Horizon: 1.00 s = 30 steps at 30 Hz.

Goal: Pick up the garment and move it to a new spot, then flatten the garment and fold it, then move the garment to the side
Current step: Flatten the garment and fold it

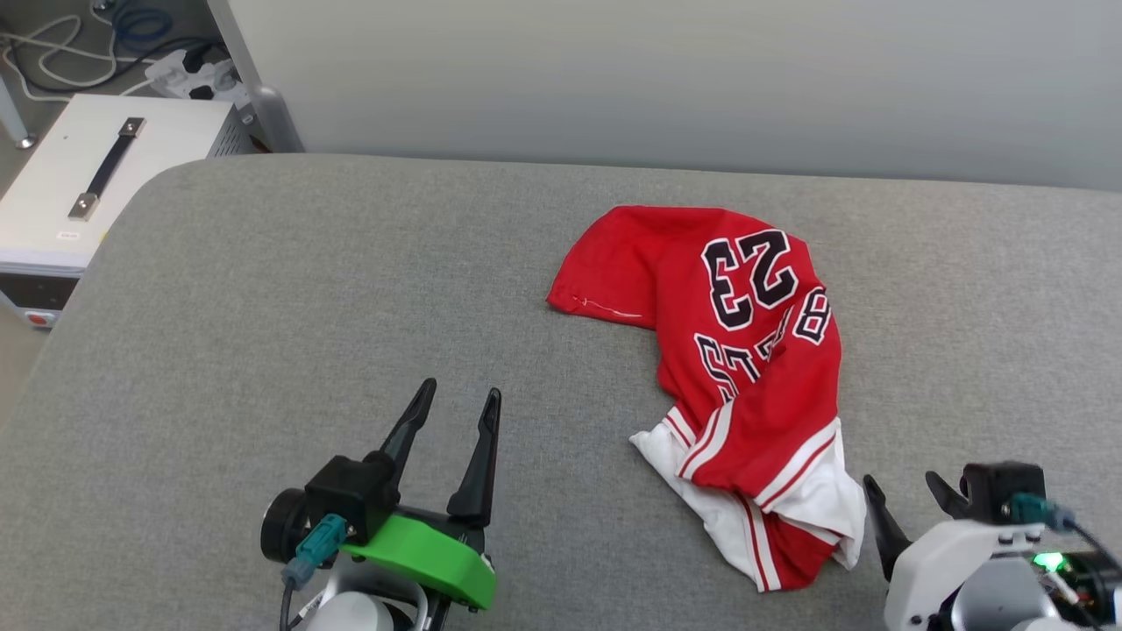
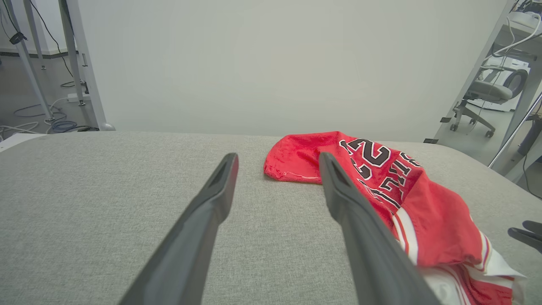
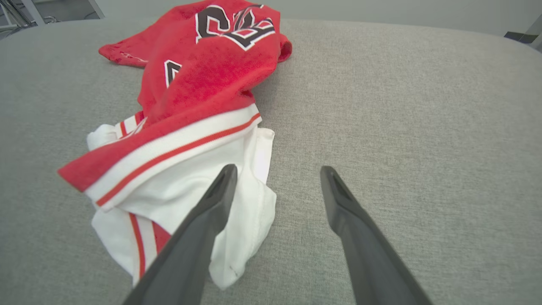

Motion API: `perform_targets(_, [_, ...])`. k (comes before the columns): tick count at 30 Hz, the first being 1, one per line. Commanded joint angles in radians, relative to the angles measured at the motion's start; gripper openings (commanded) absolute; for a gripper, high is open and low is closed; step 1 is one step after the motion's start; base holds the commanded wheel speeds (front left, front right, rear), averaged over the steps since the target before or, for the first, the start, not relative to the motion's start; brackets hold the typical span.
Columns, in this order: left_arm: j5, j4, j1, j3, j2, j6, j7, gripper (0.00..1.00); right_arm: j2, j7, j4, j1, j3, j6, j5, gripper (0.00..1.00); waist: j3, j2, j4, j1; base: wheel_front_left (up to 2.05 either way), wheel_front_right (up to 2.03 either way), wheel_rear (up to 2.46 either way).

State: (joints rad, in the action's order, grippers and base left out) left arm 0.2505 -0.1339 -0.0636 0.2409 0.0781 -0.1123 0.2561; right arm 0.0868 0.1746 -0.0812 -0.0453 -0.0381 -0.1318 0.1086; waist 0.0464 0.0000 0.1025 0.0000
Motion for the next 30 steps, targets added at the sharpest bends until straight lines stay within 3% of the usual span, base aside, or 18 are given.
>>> perform_targets(1, [-0.009,-0.015,-0.011,-0.007,-0.008,-0.007,0.006,1.00,0.022,0.084,0.020,0.028,0.004,0.001,0.019,1.00,0.016,0.0000,0.008,0.0000,0.00,0.00,0.00])
perform_targets(7, [-0.022,-0.029,-0.035,-0.005,-0.015,-0.014,0.006,1.00,0.067,0.468,0.086,0.079,0.001,0.001,0.096,1.00,0.052,0.0000,0.035,0.0000,0.00,0.00,0.00])
perform_targets(12, [-0.027,-0.031,-0.055,-0.003,-0.019,-0.017,0.006,1.00,0.093,0.641,0.093,0.112,-0.006,0.001,0.116,1.00,0.083,0.0000,0.065,0.0000,0.00,0.00,0.00])
perform_targets(16, [-0.030,-0.029,-0.067,-0.003,-0.021,-0.017,0.006,1.00,0.101,0.693,0.077,0.130,-0.005,0.001,0.120,1.00,0.107,0.0000,0.086,0.0000,0.00,0.00,0.00])
perform_targets(25, [-0.030,-0.026,-0.086,0.001,-0.024,-0.018,0.006,1.00,0.102,0.679,-0.011,0.147,0.021,0.001,0.107,1.00,0.140,0.0000,0.111,0.0000,0.00,0.00,0.00])
perform_targets(26, [-0.029,-0.026,-0.086,0.001,-0.024,-0.018,0.006,1.00,0.105,0.679,-0.021,0.145,0.027,0.001,0.107,0.51,0.141,0.0000,0.111,0.0000,0.00,0.00,0.00])
perform_targets(28, [-0.029,-0.027,-0.085,-0.001,-0.025,-0.018,0.006,1.00,0.110,0.671,-0.033,0.143,0.035,0.001,0.108,0.00,0.140,0.0000,0.109,0.0000,0.00,0.00,0.00])
perform_targets(30, [-0.030,-0.029,-0.084,-0.006,-0.025,-0.018,0.006,1.00,0.117,0.657,-0.041,0.142,0.029,0.001,0.109,0.00,0.136,0.0000,0.102,0.0000,0.00,0.00,0.00])
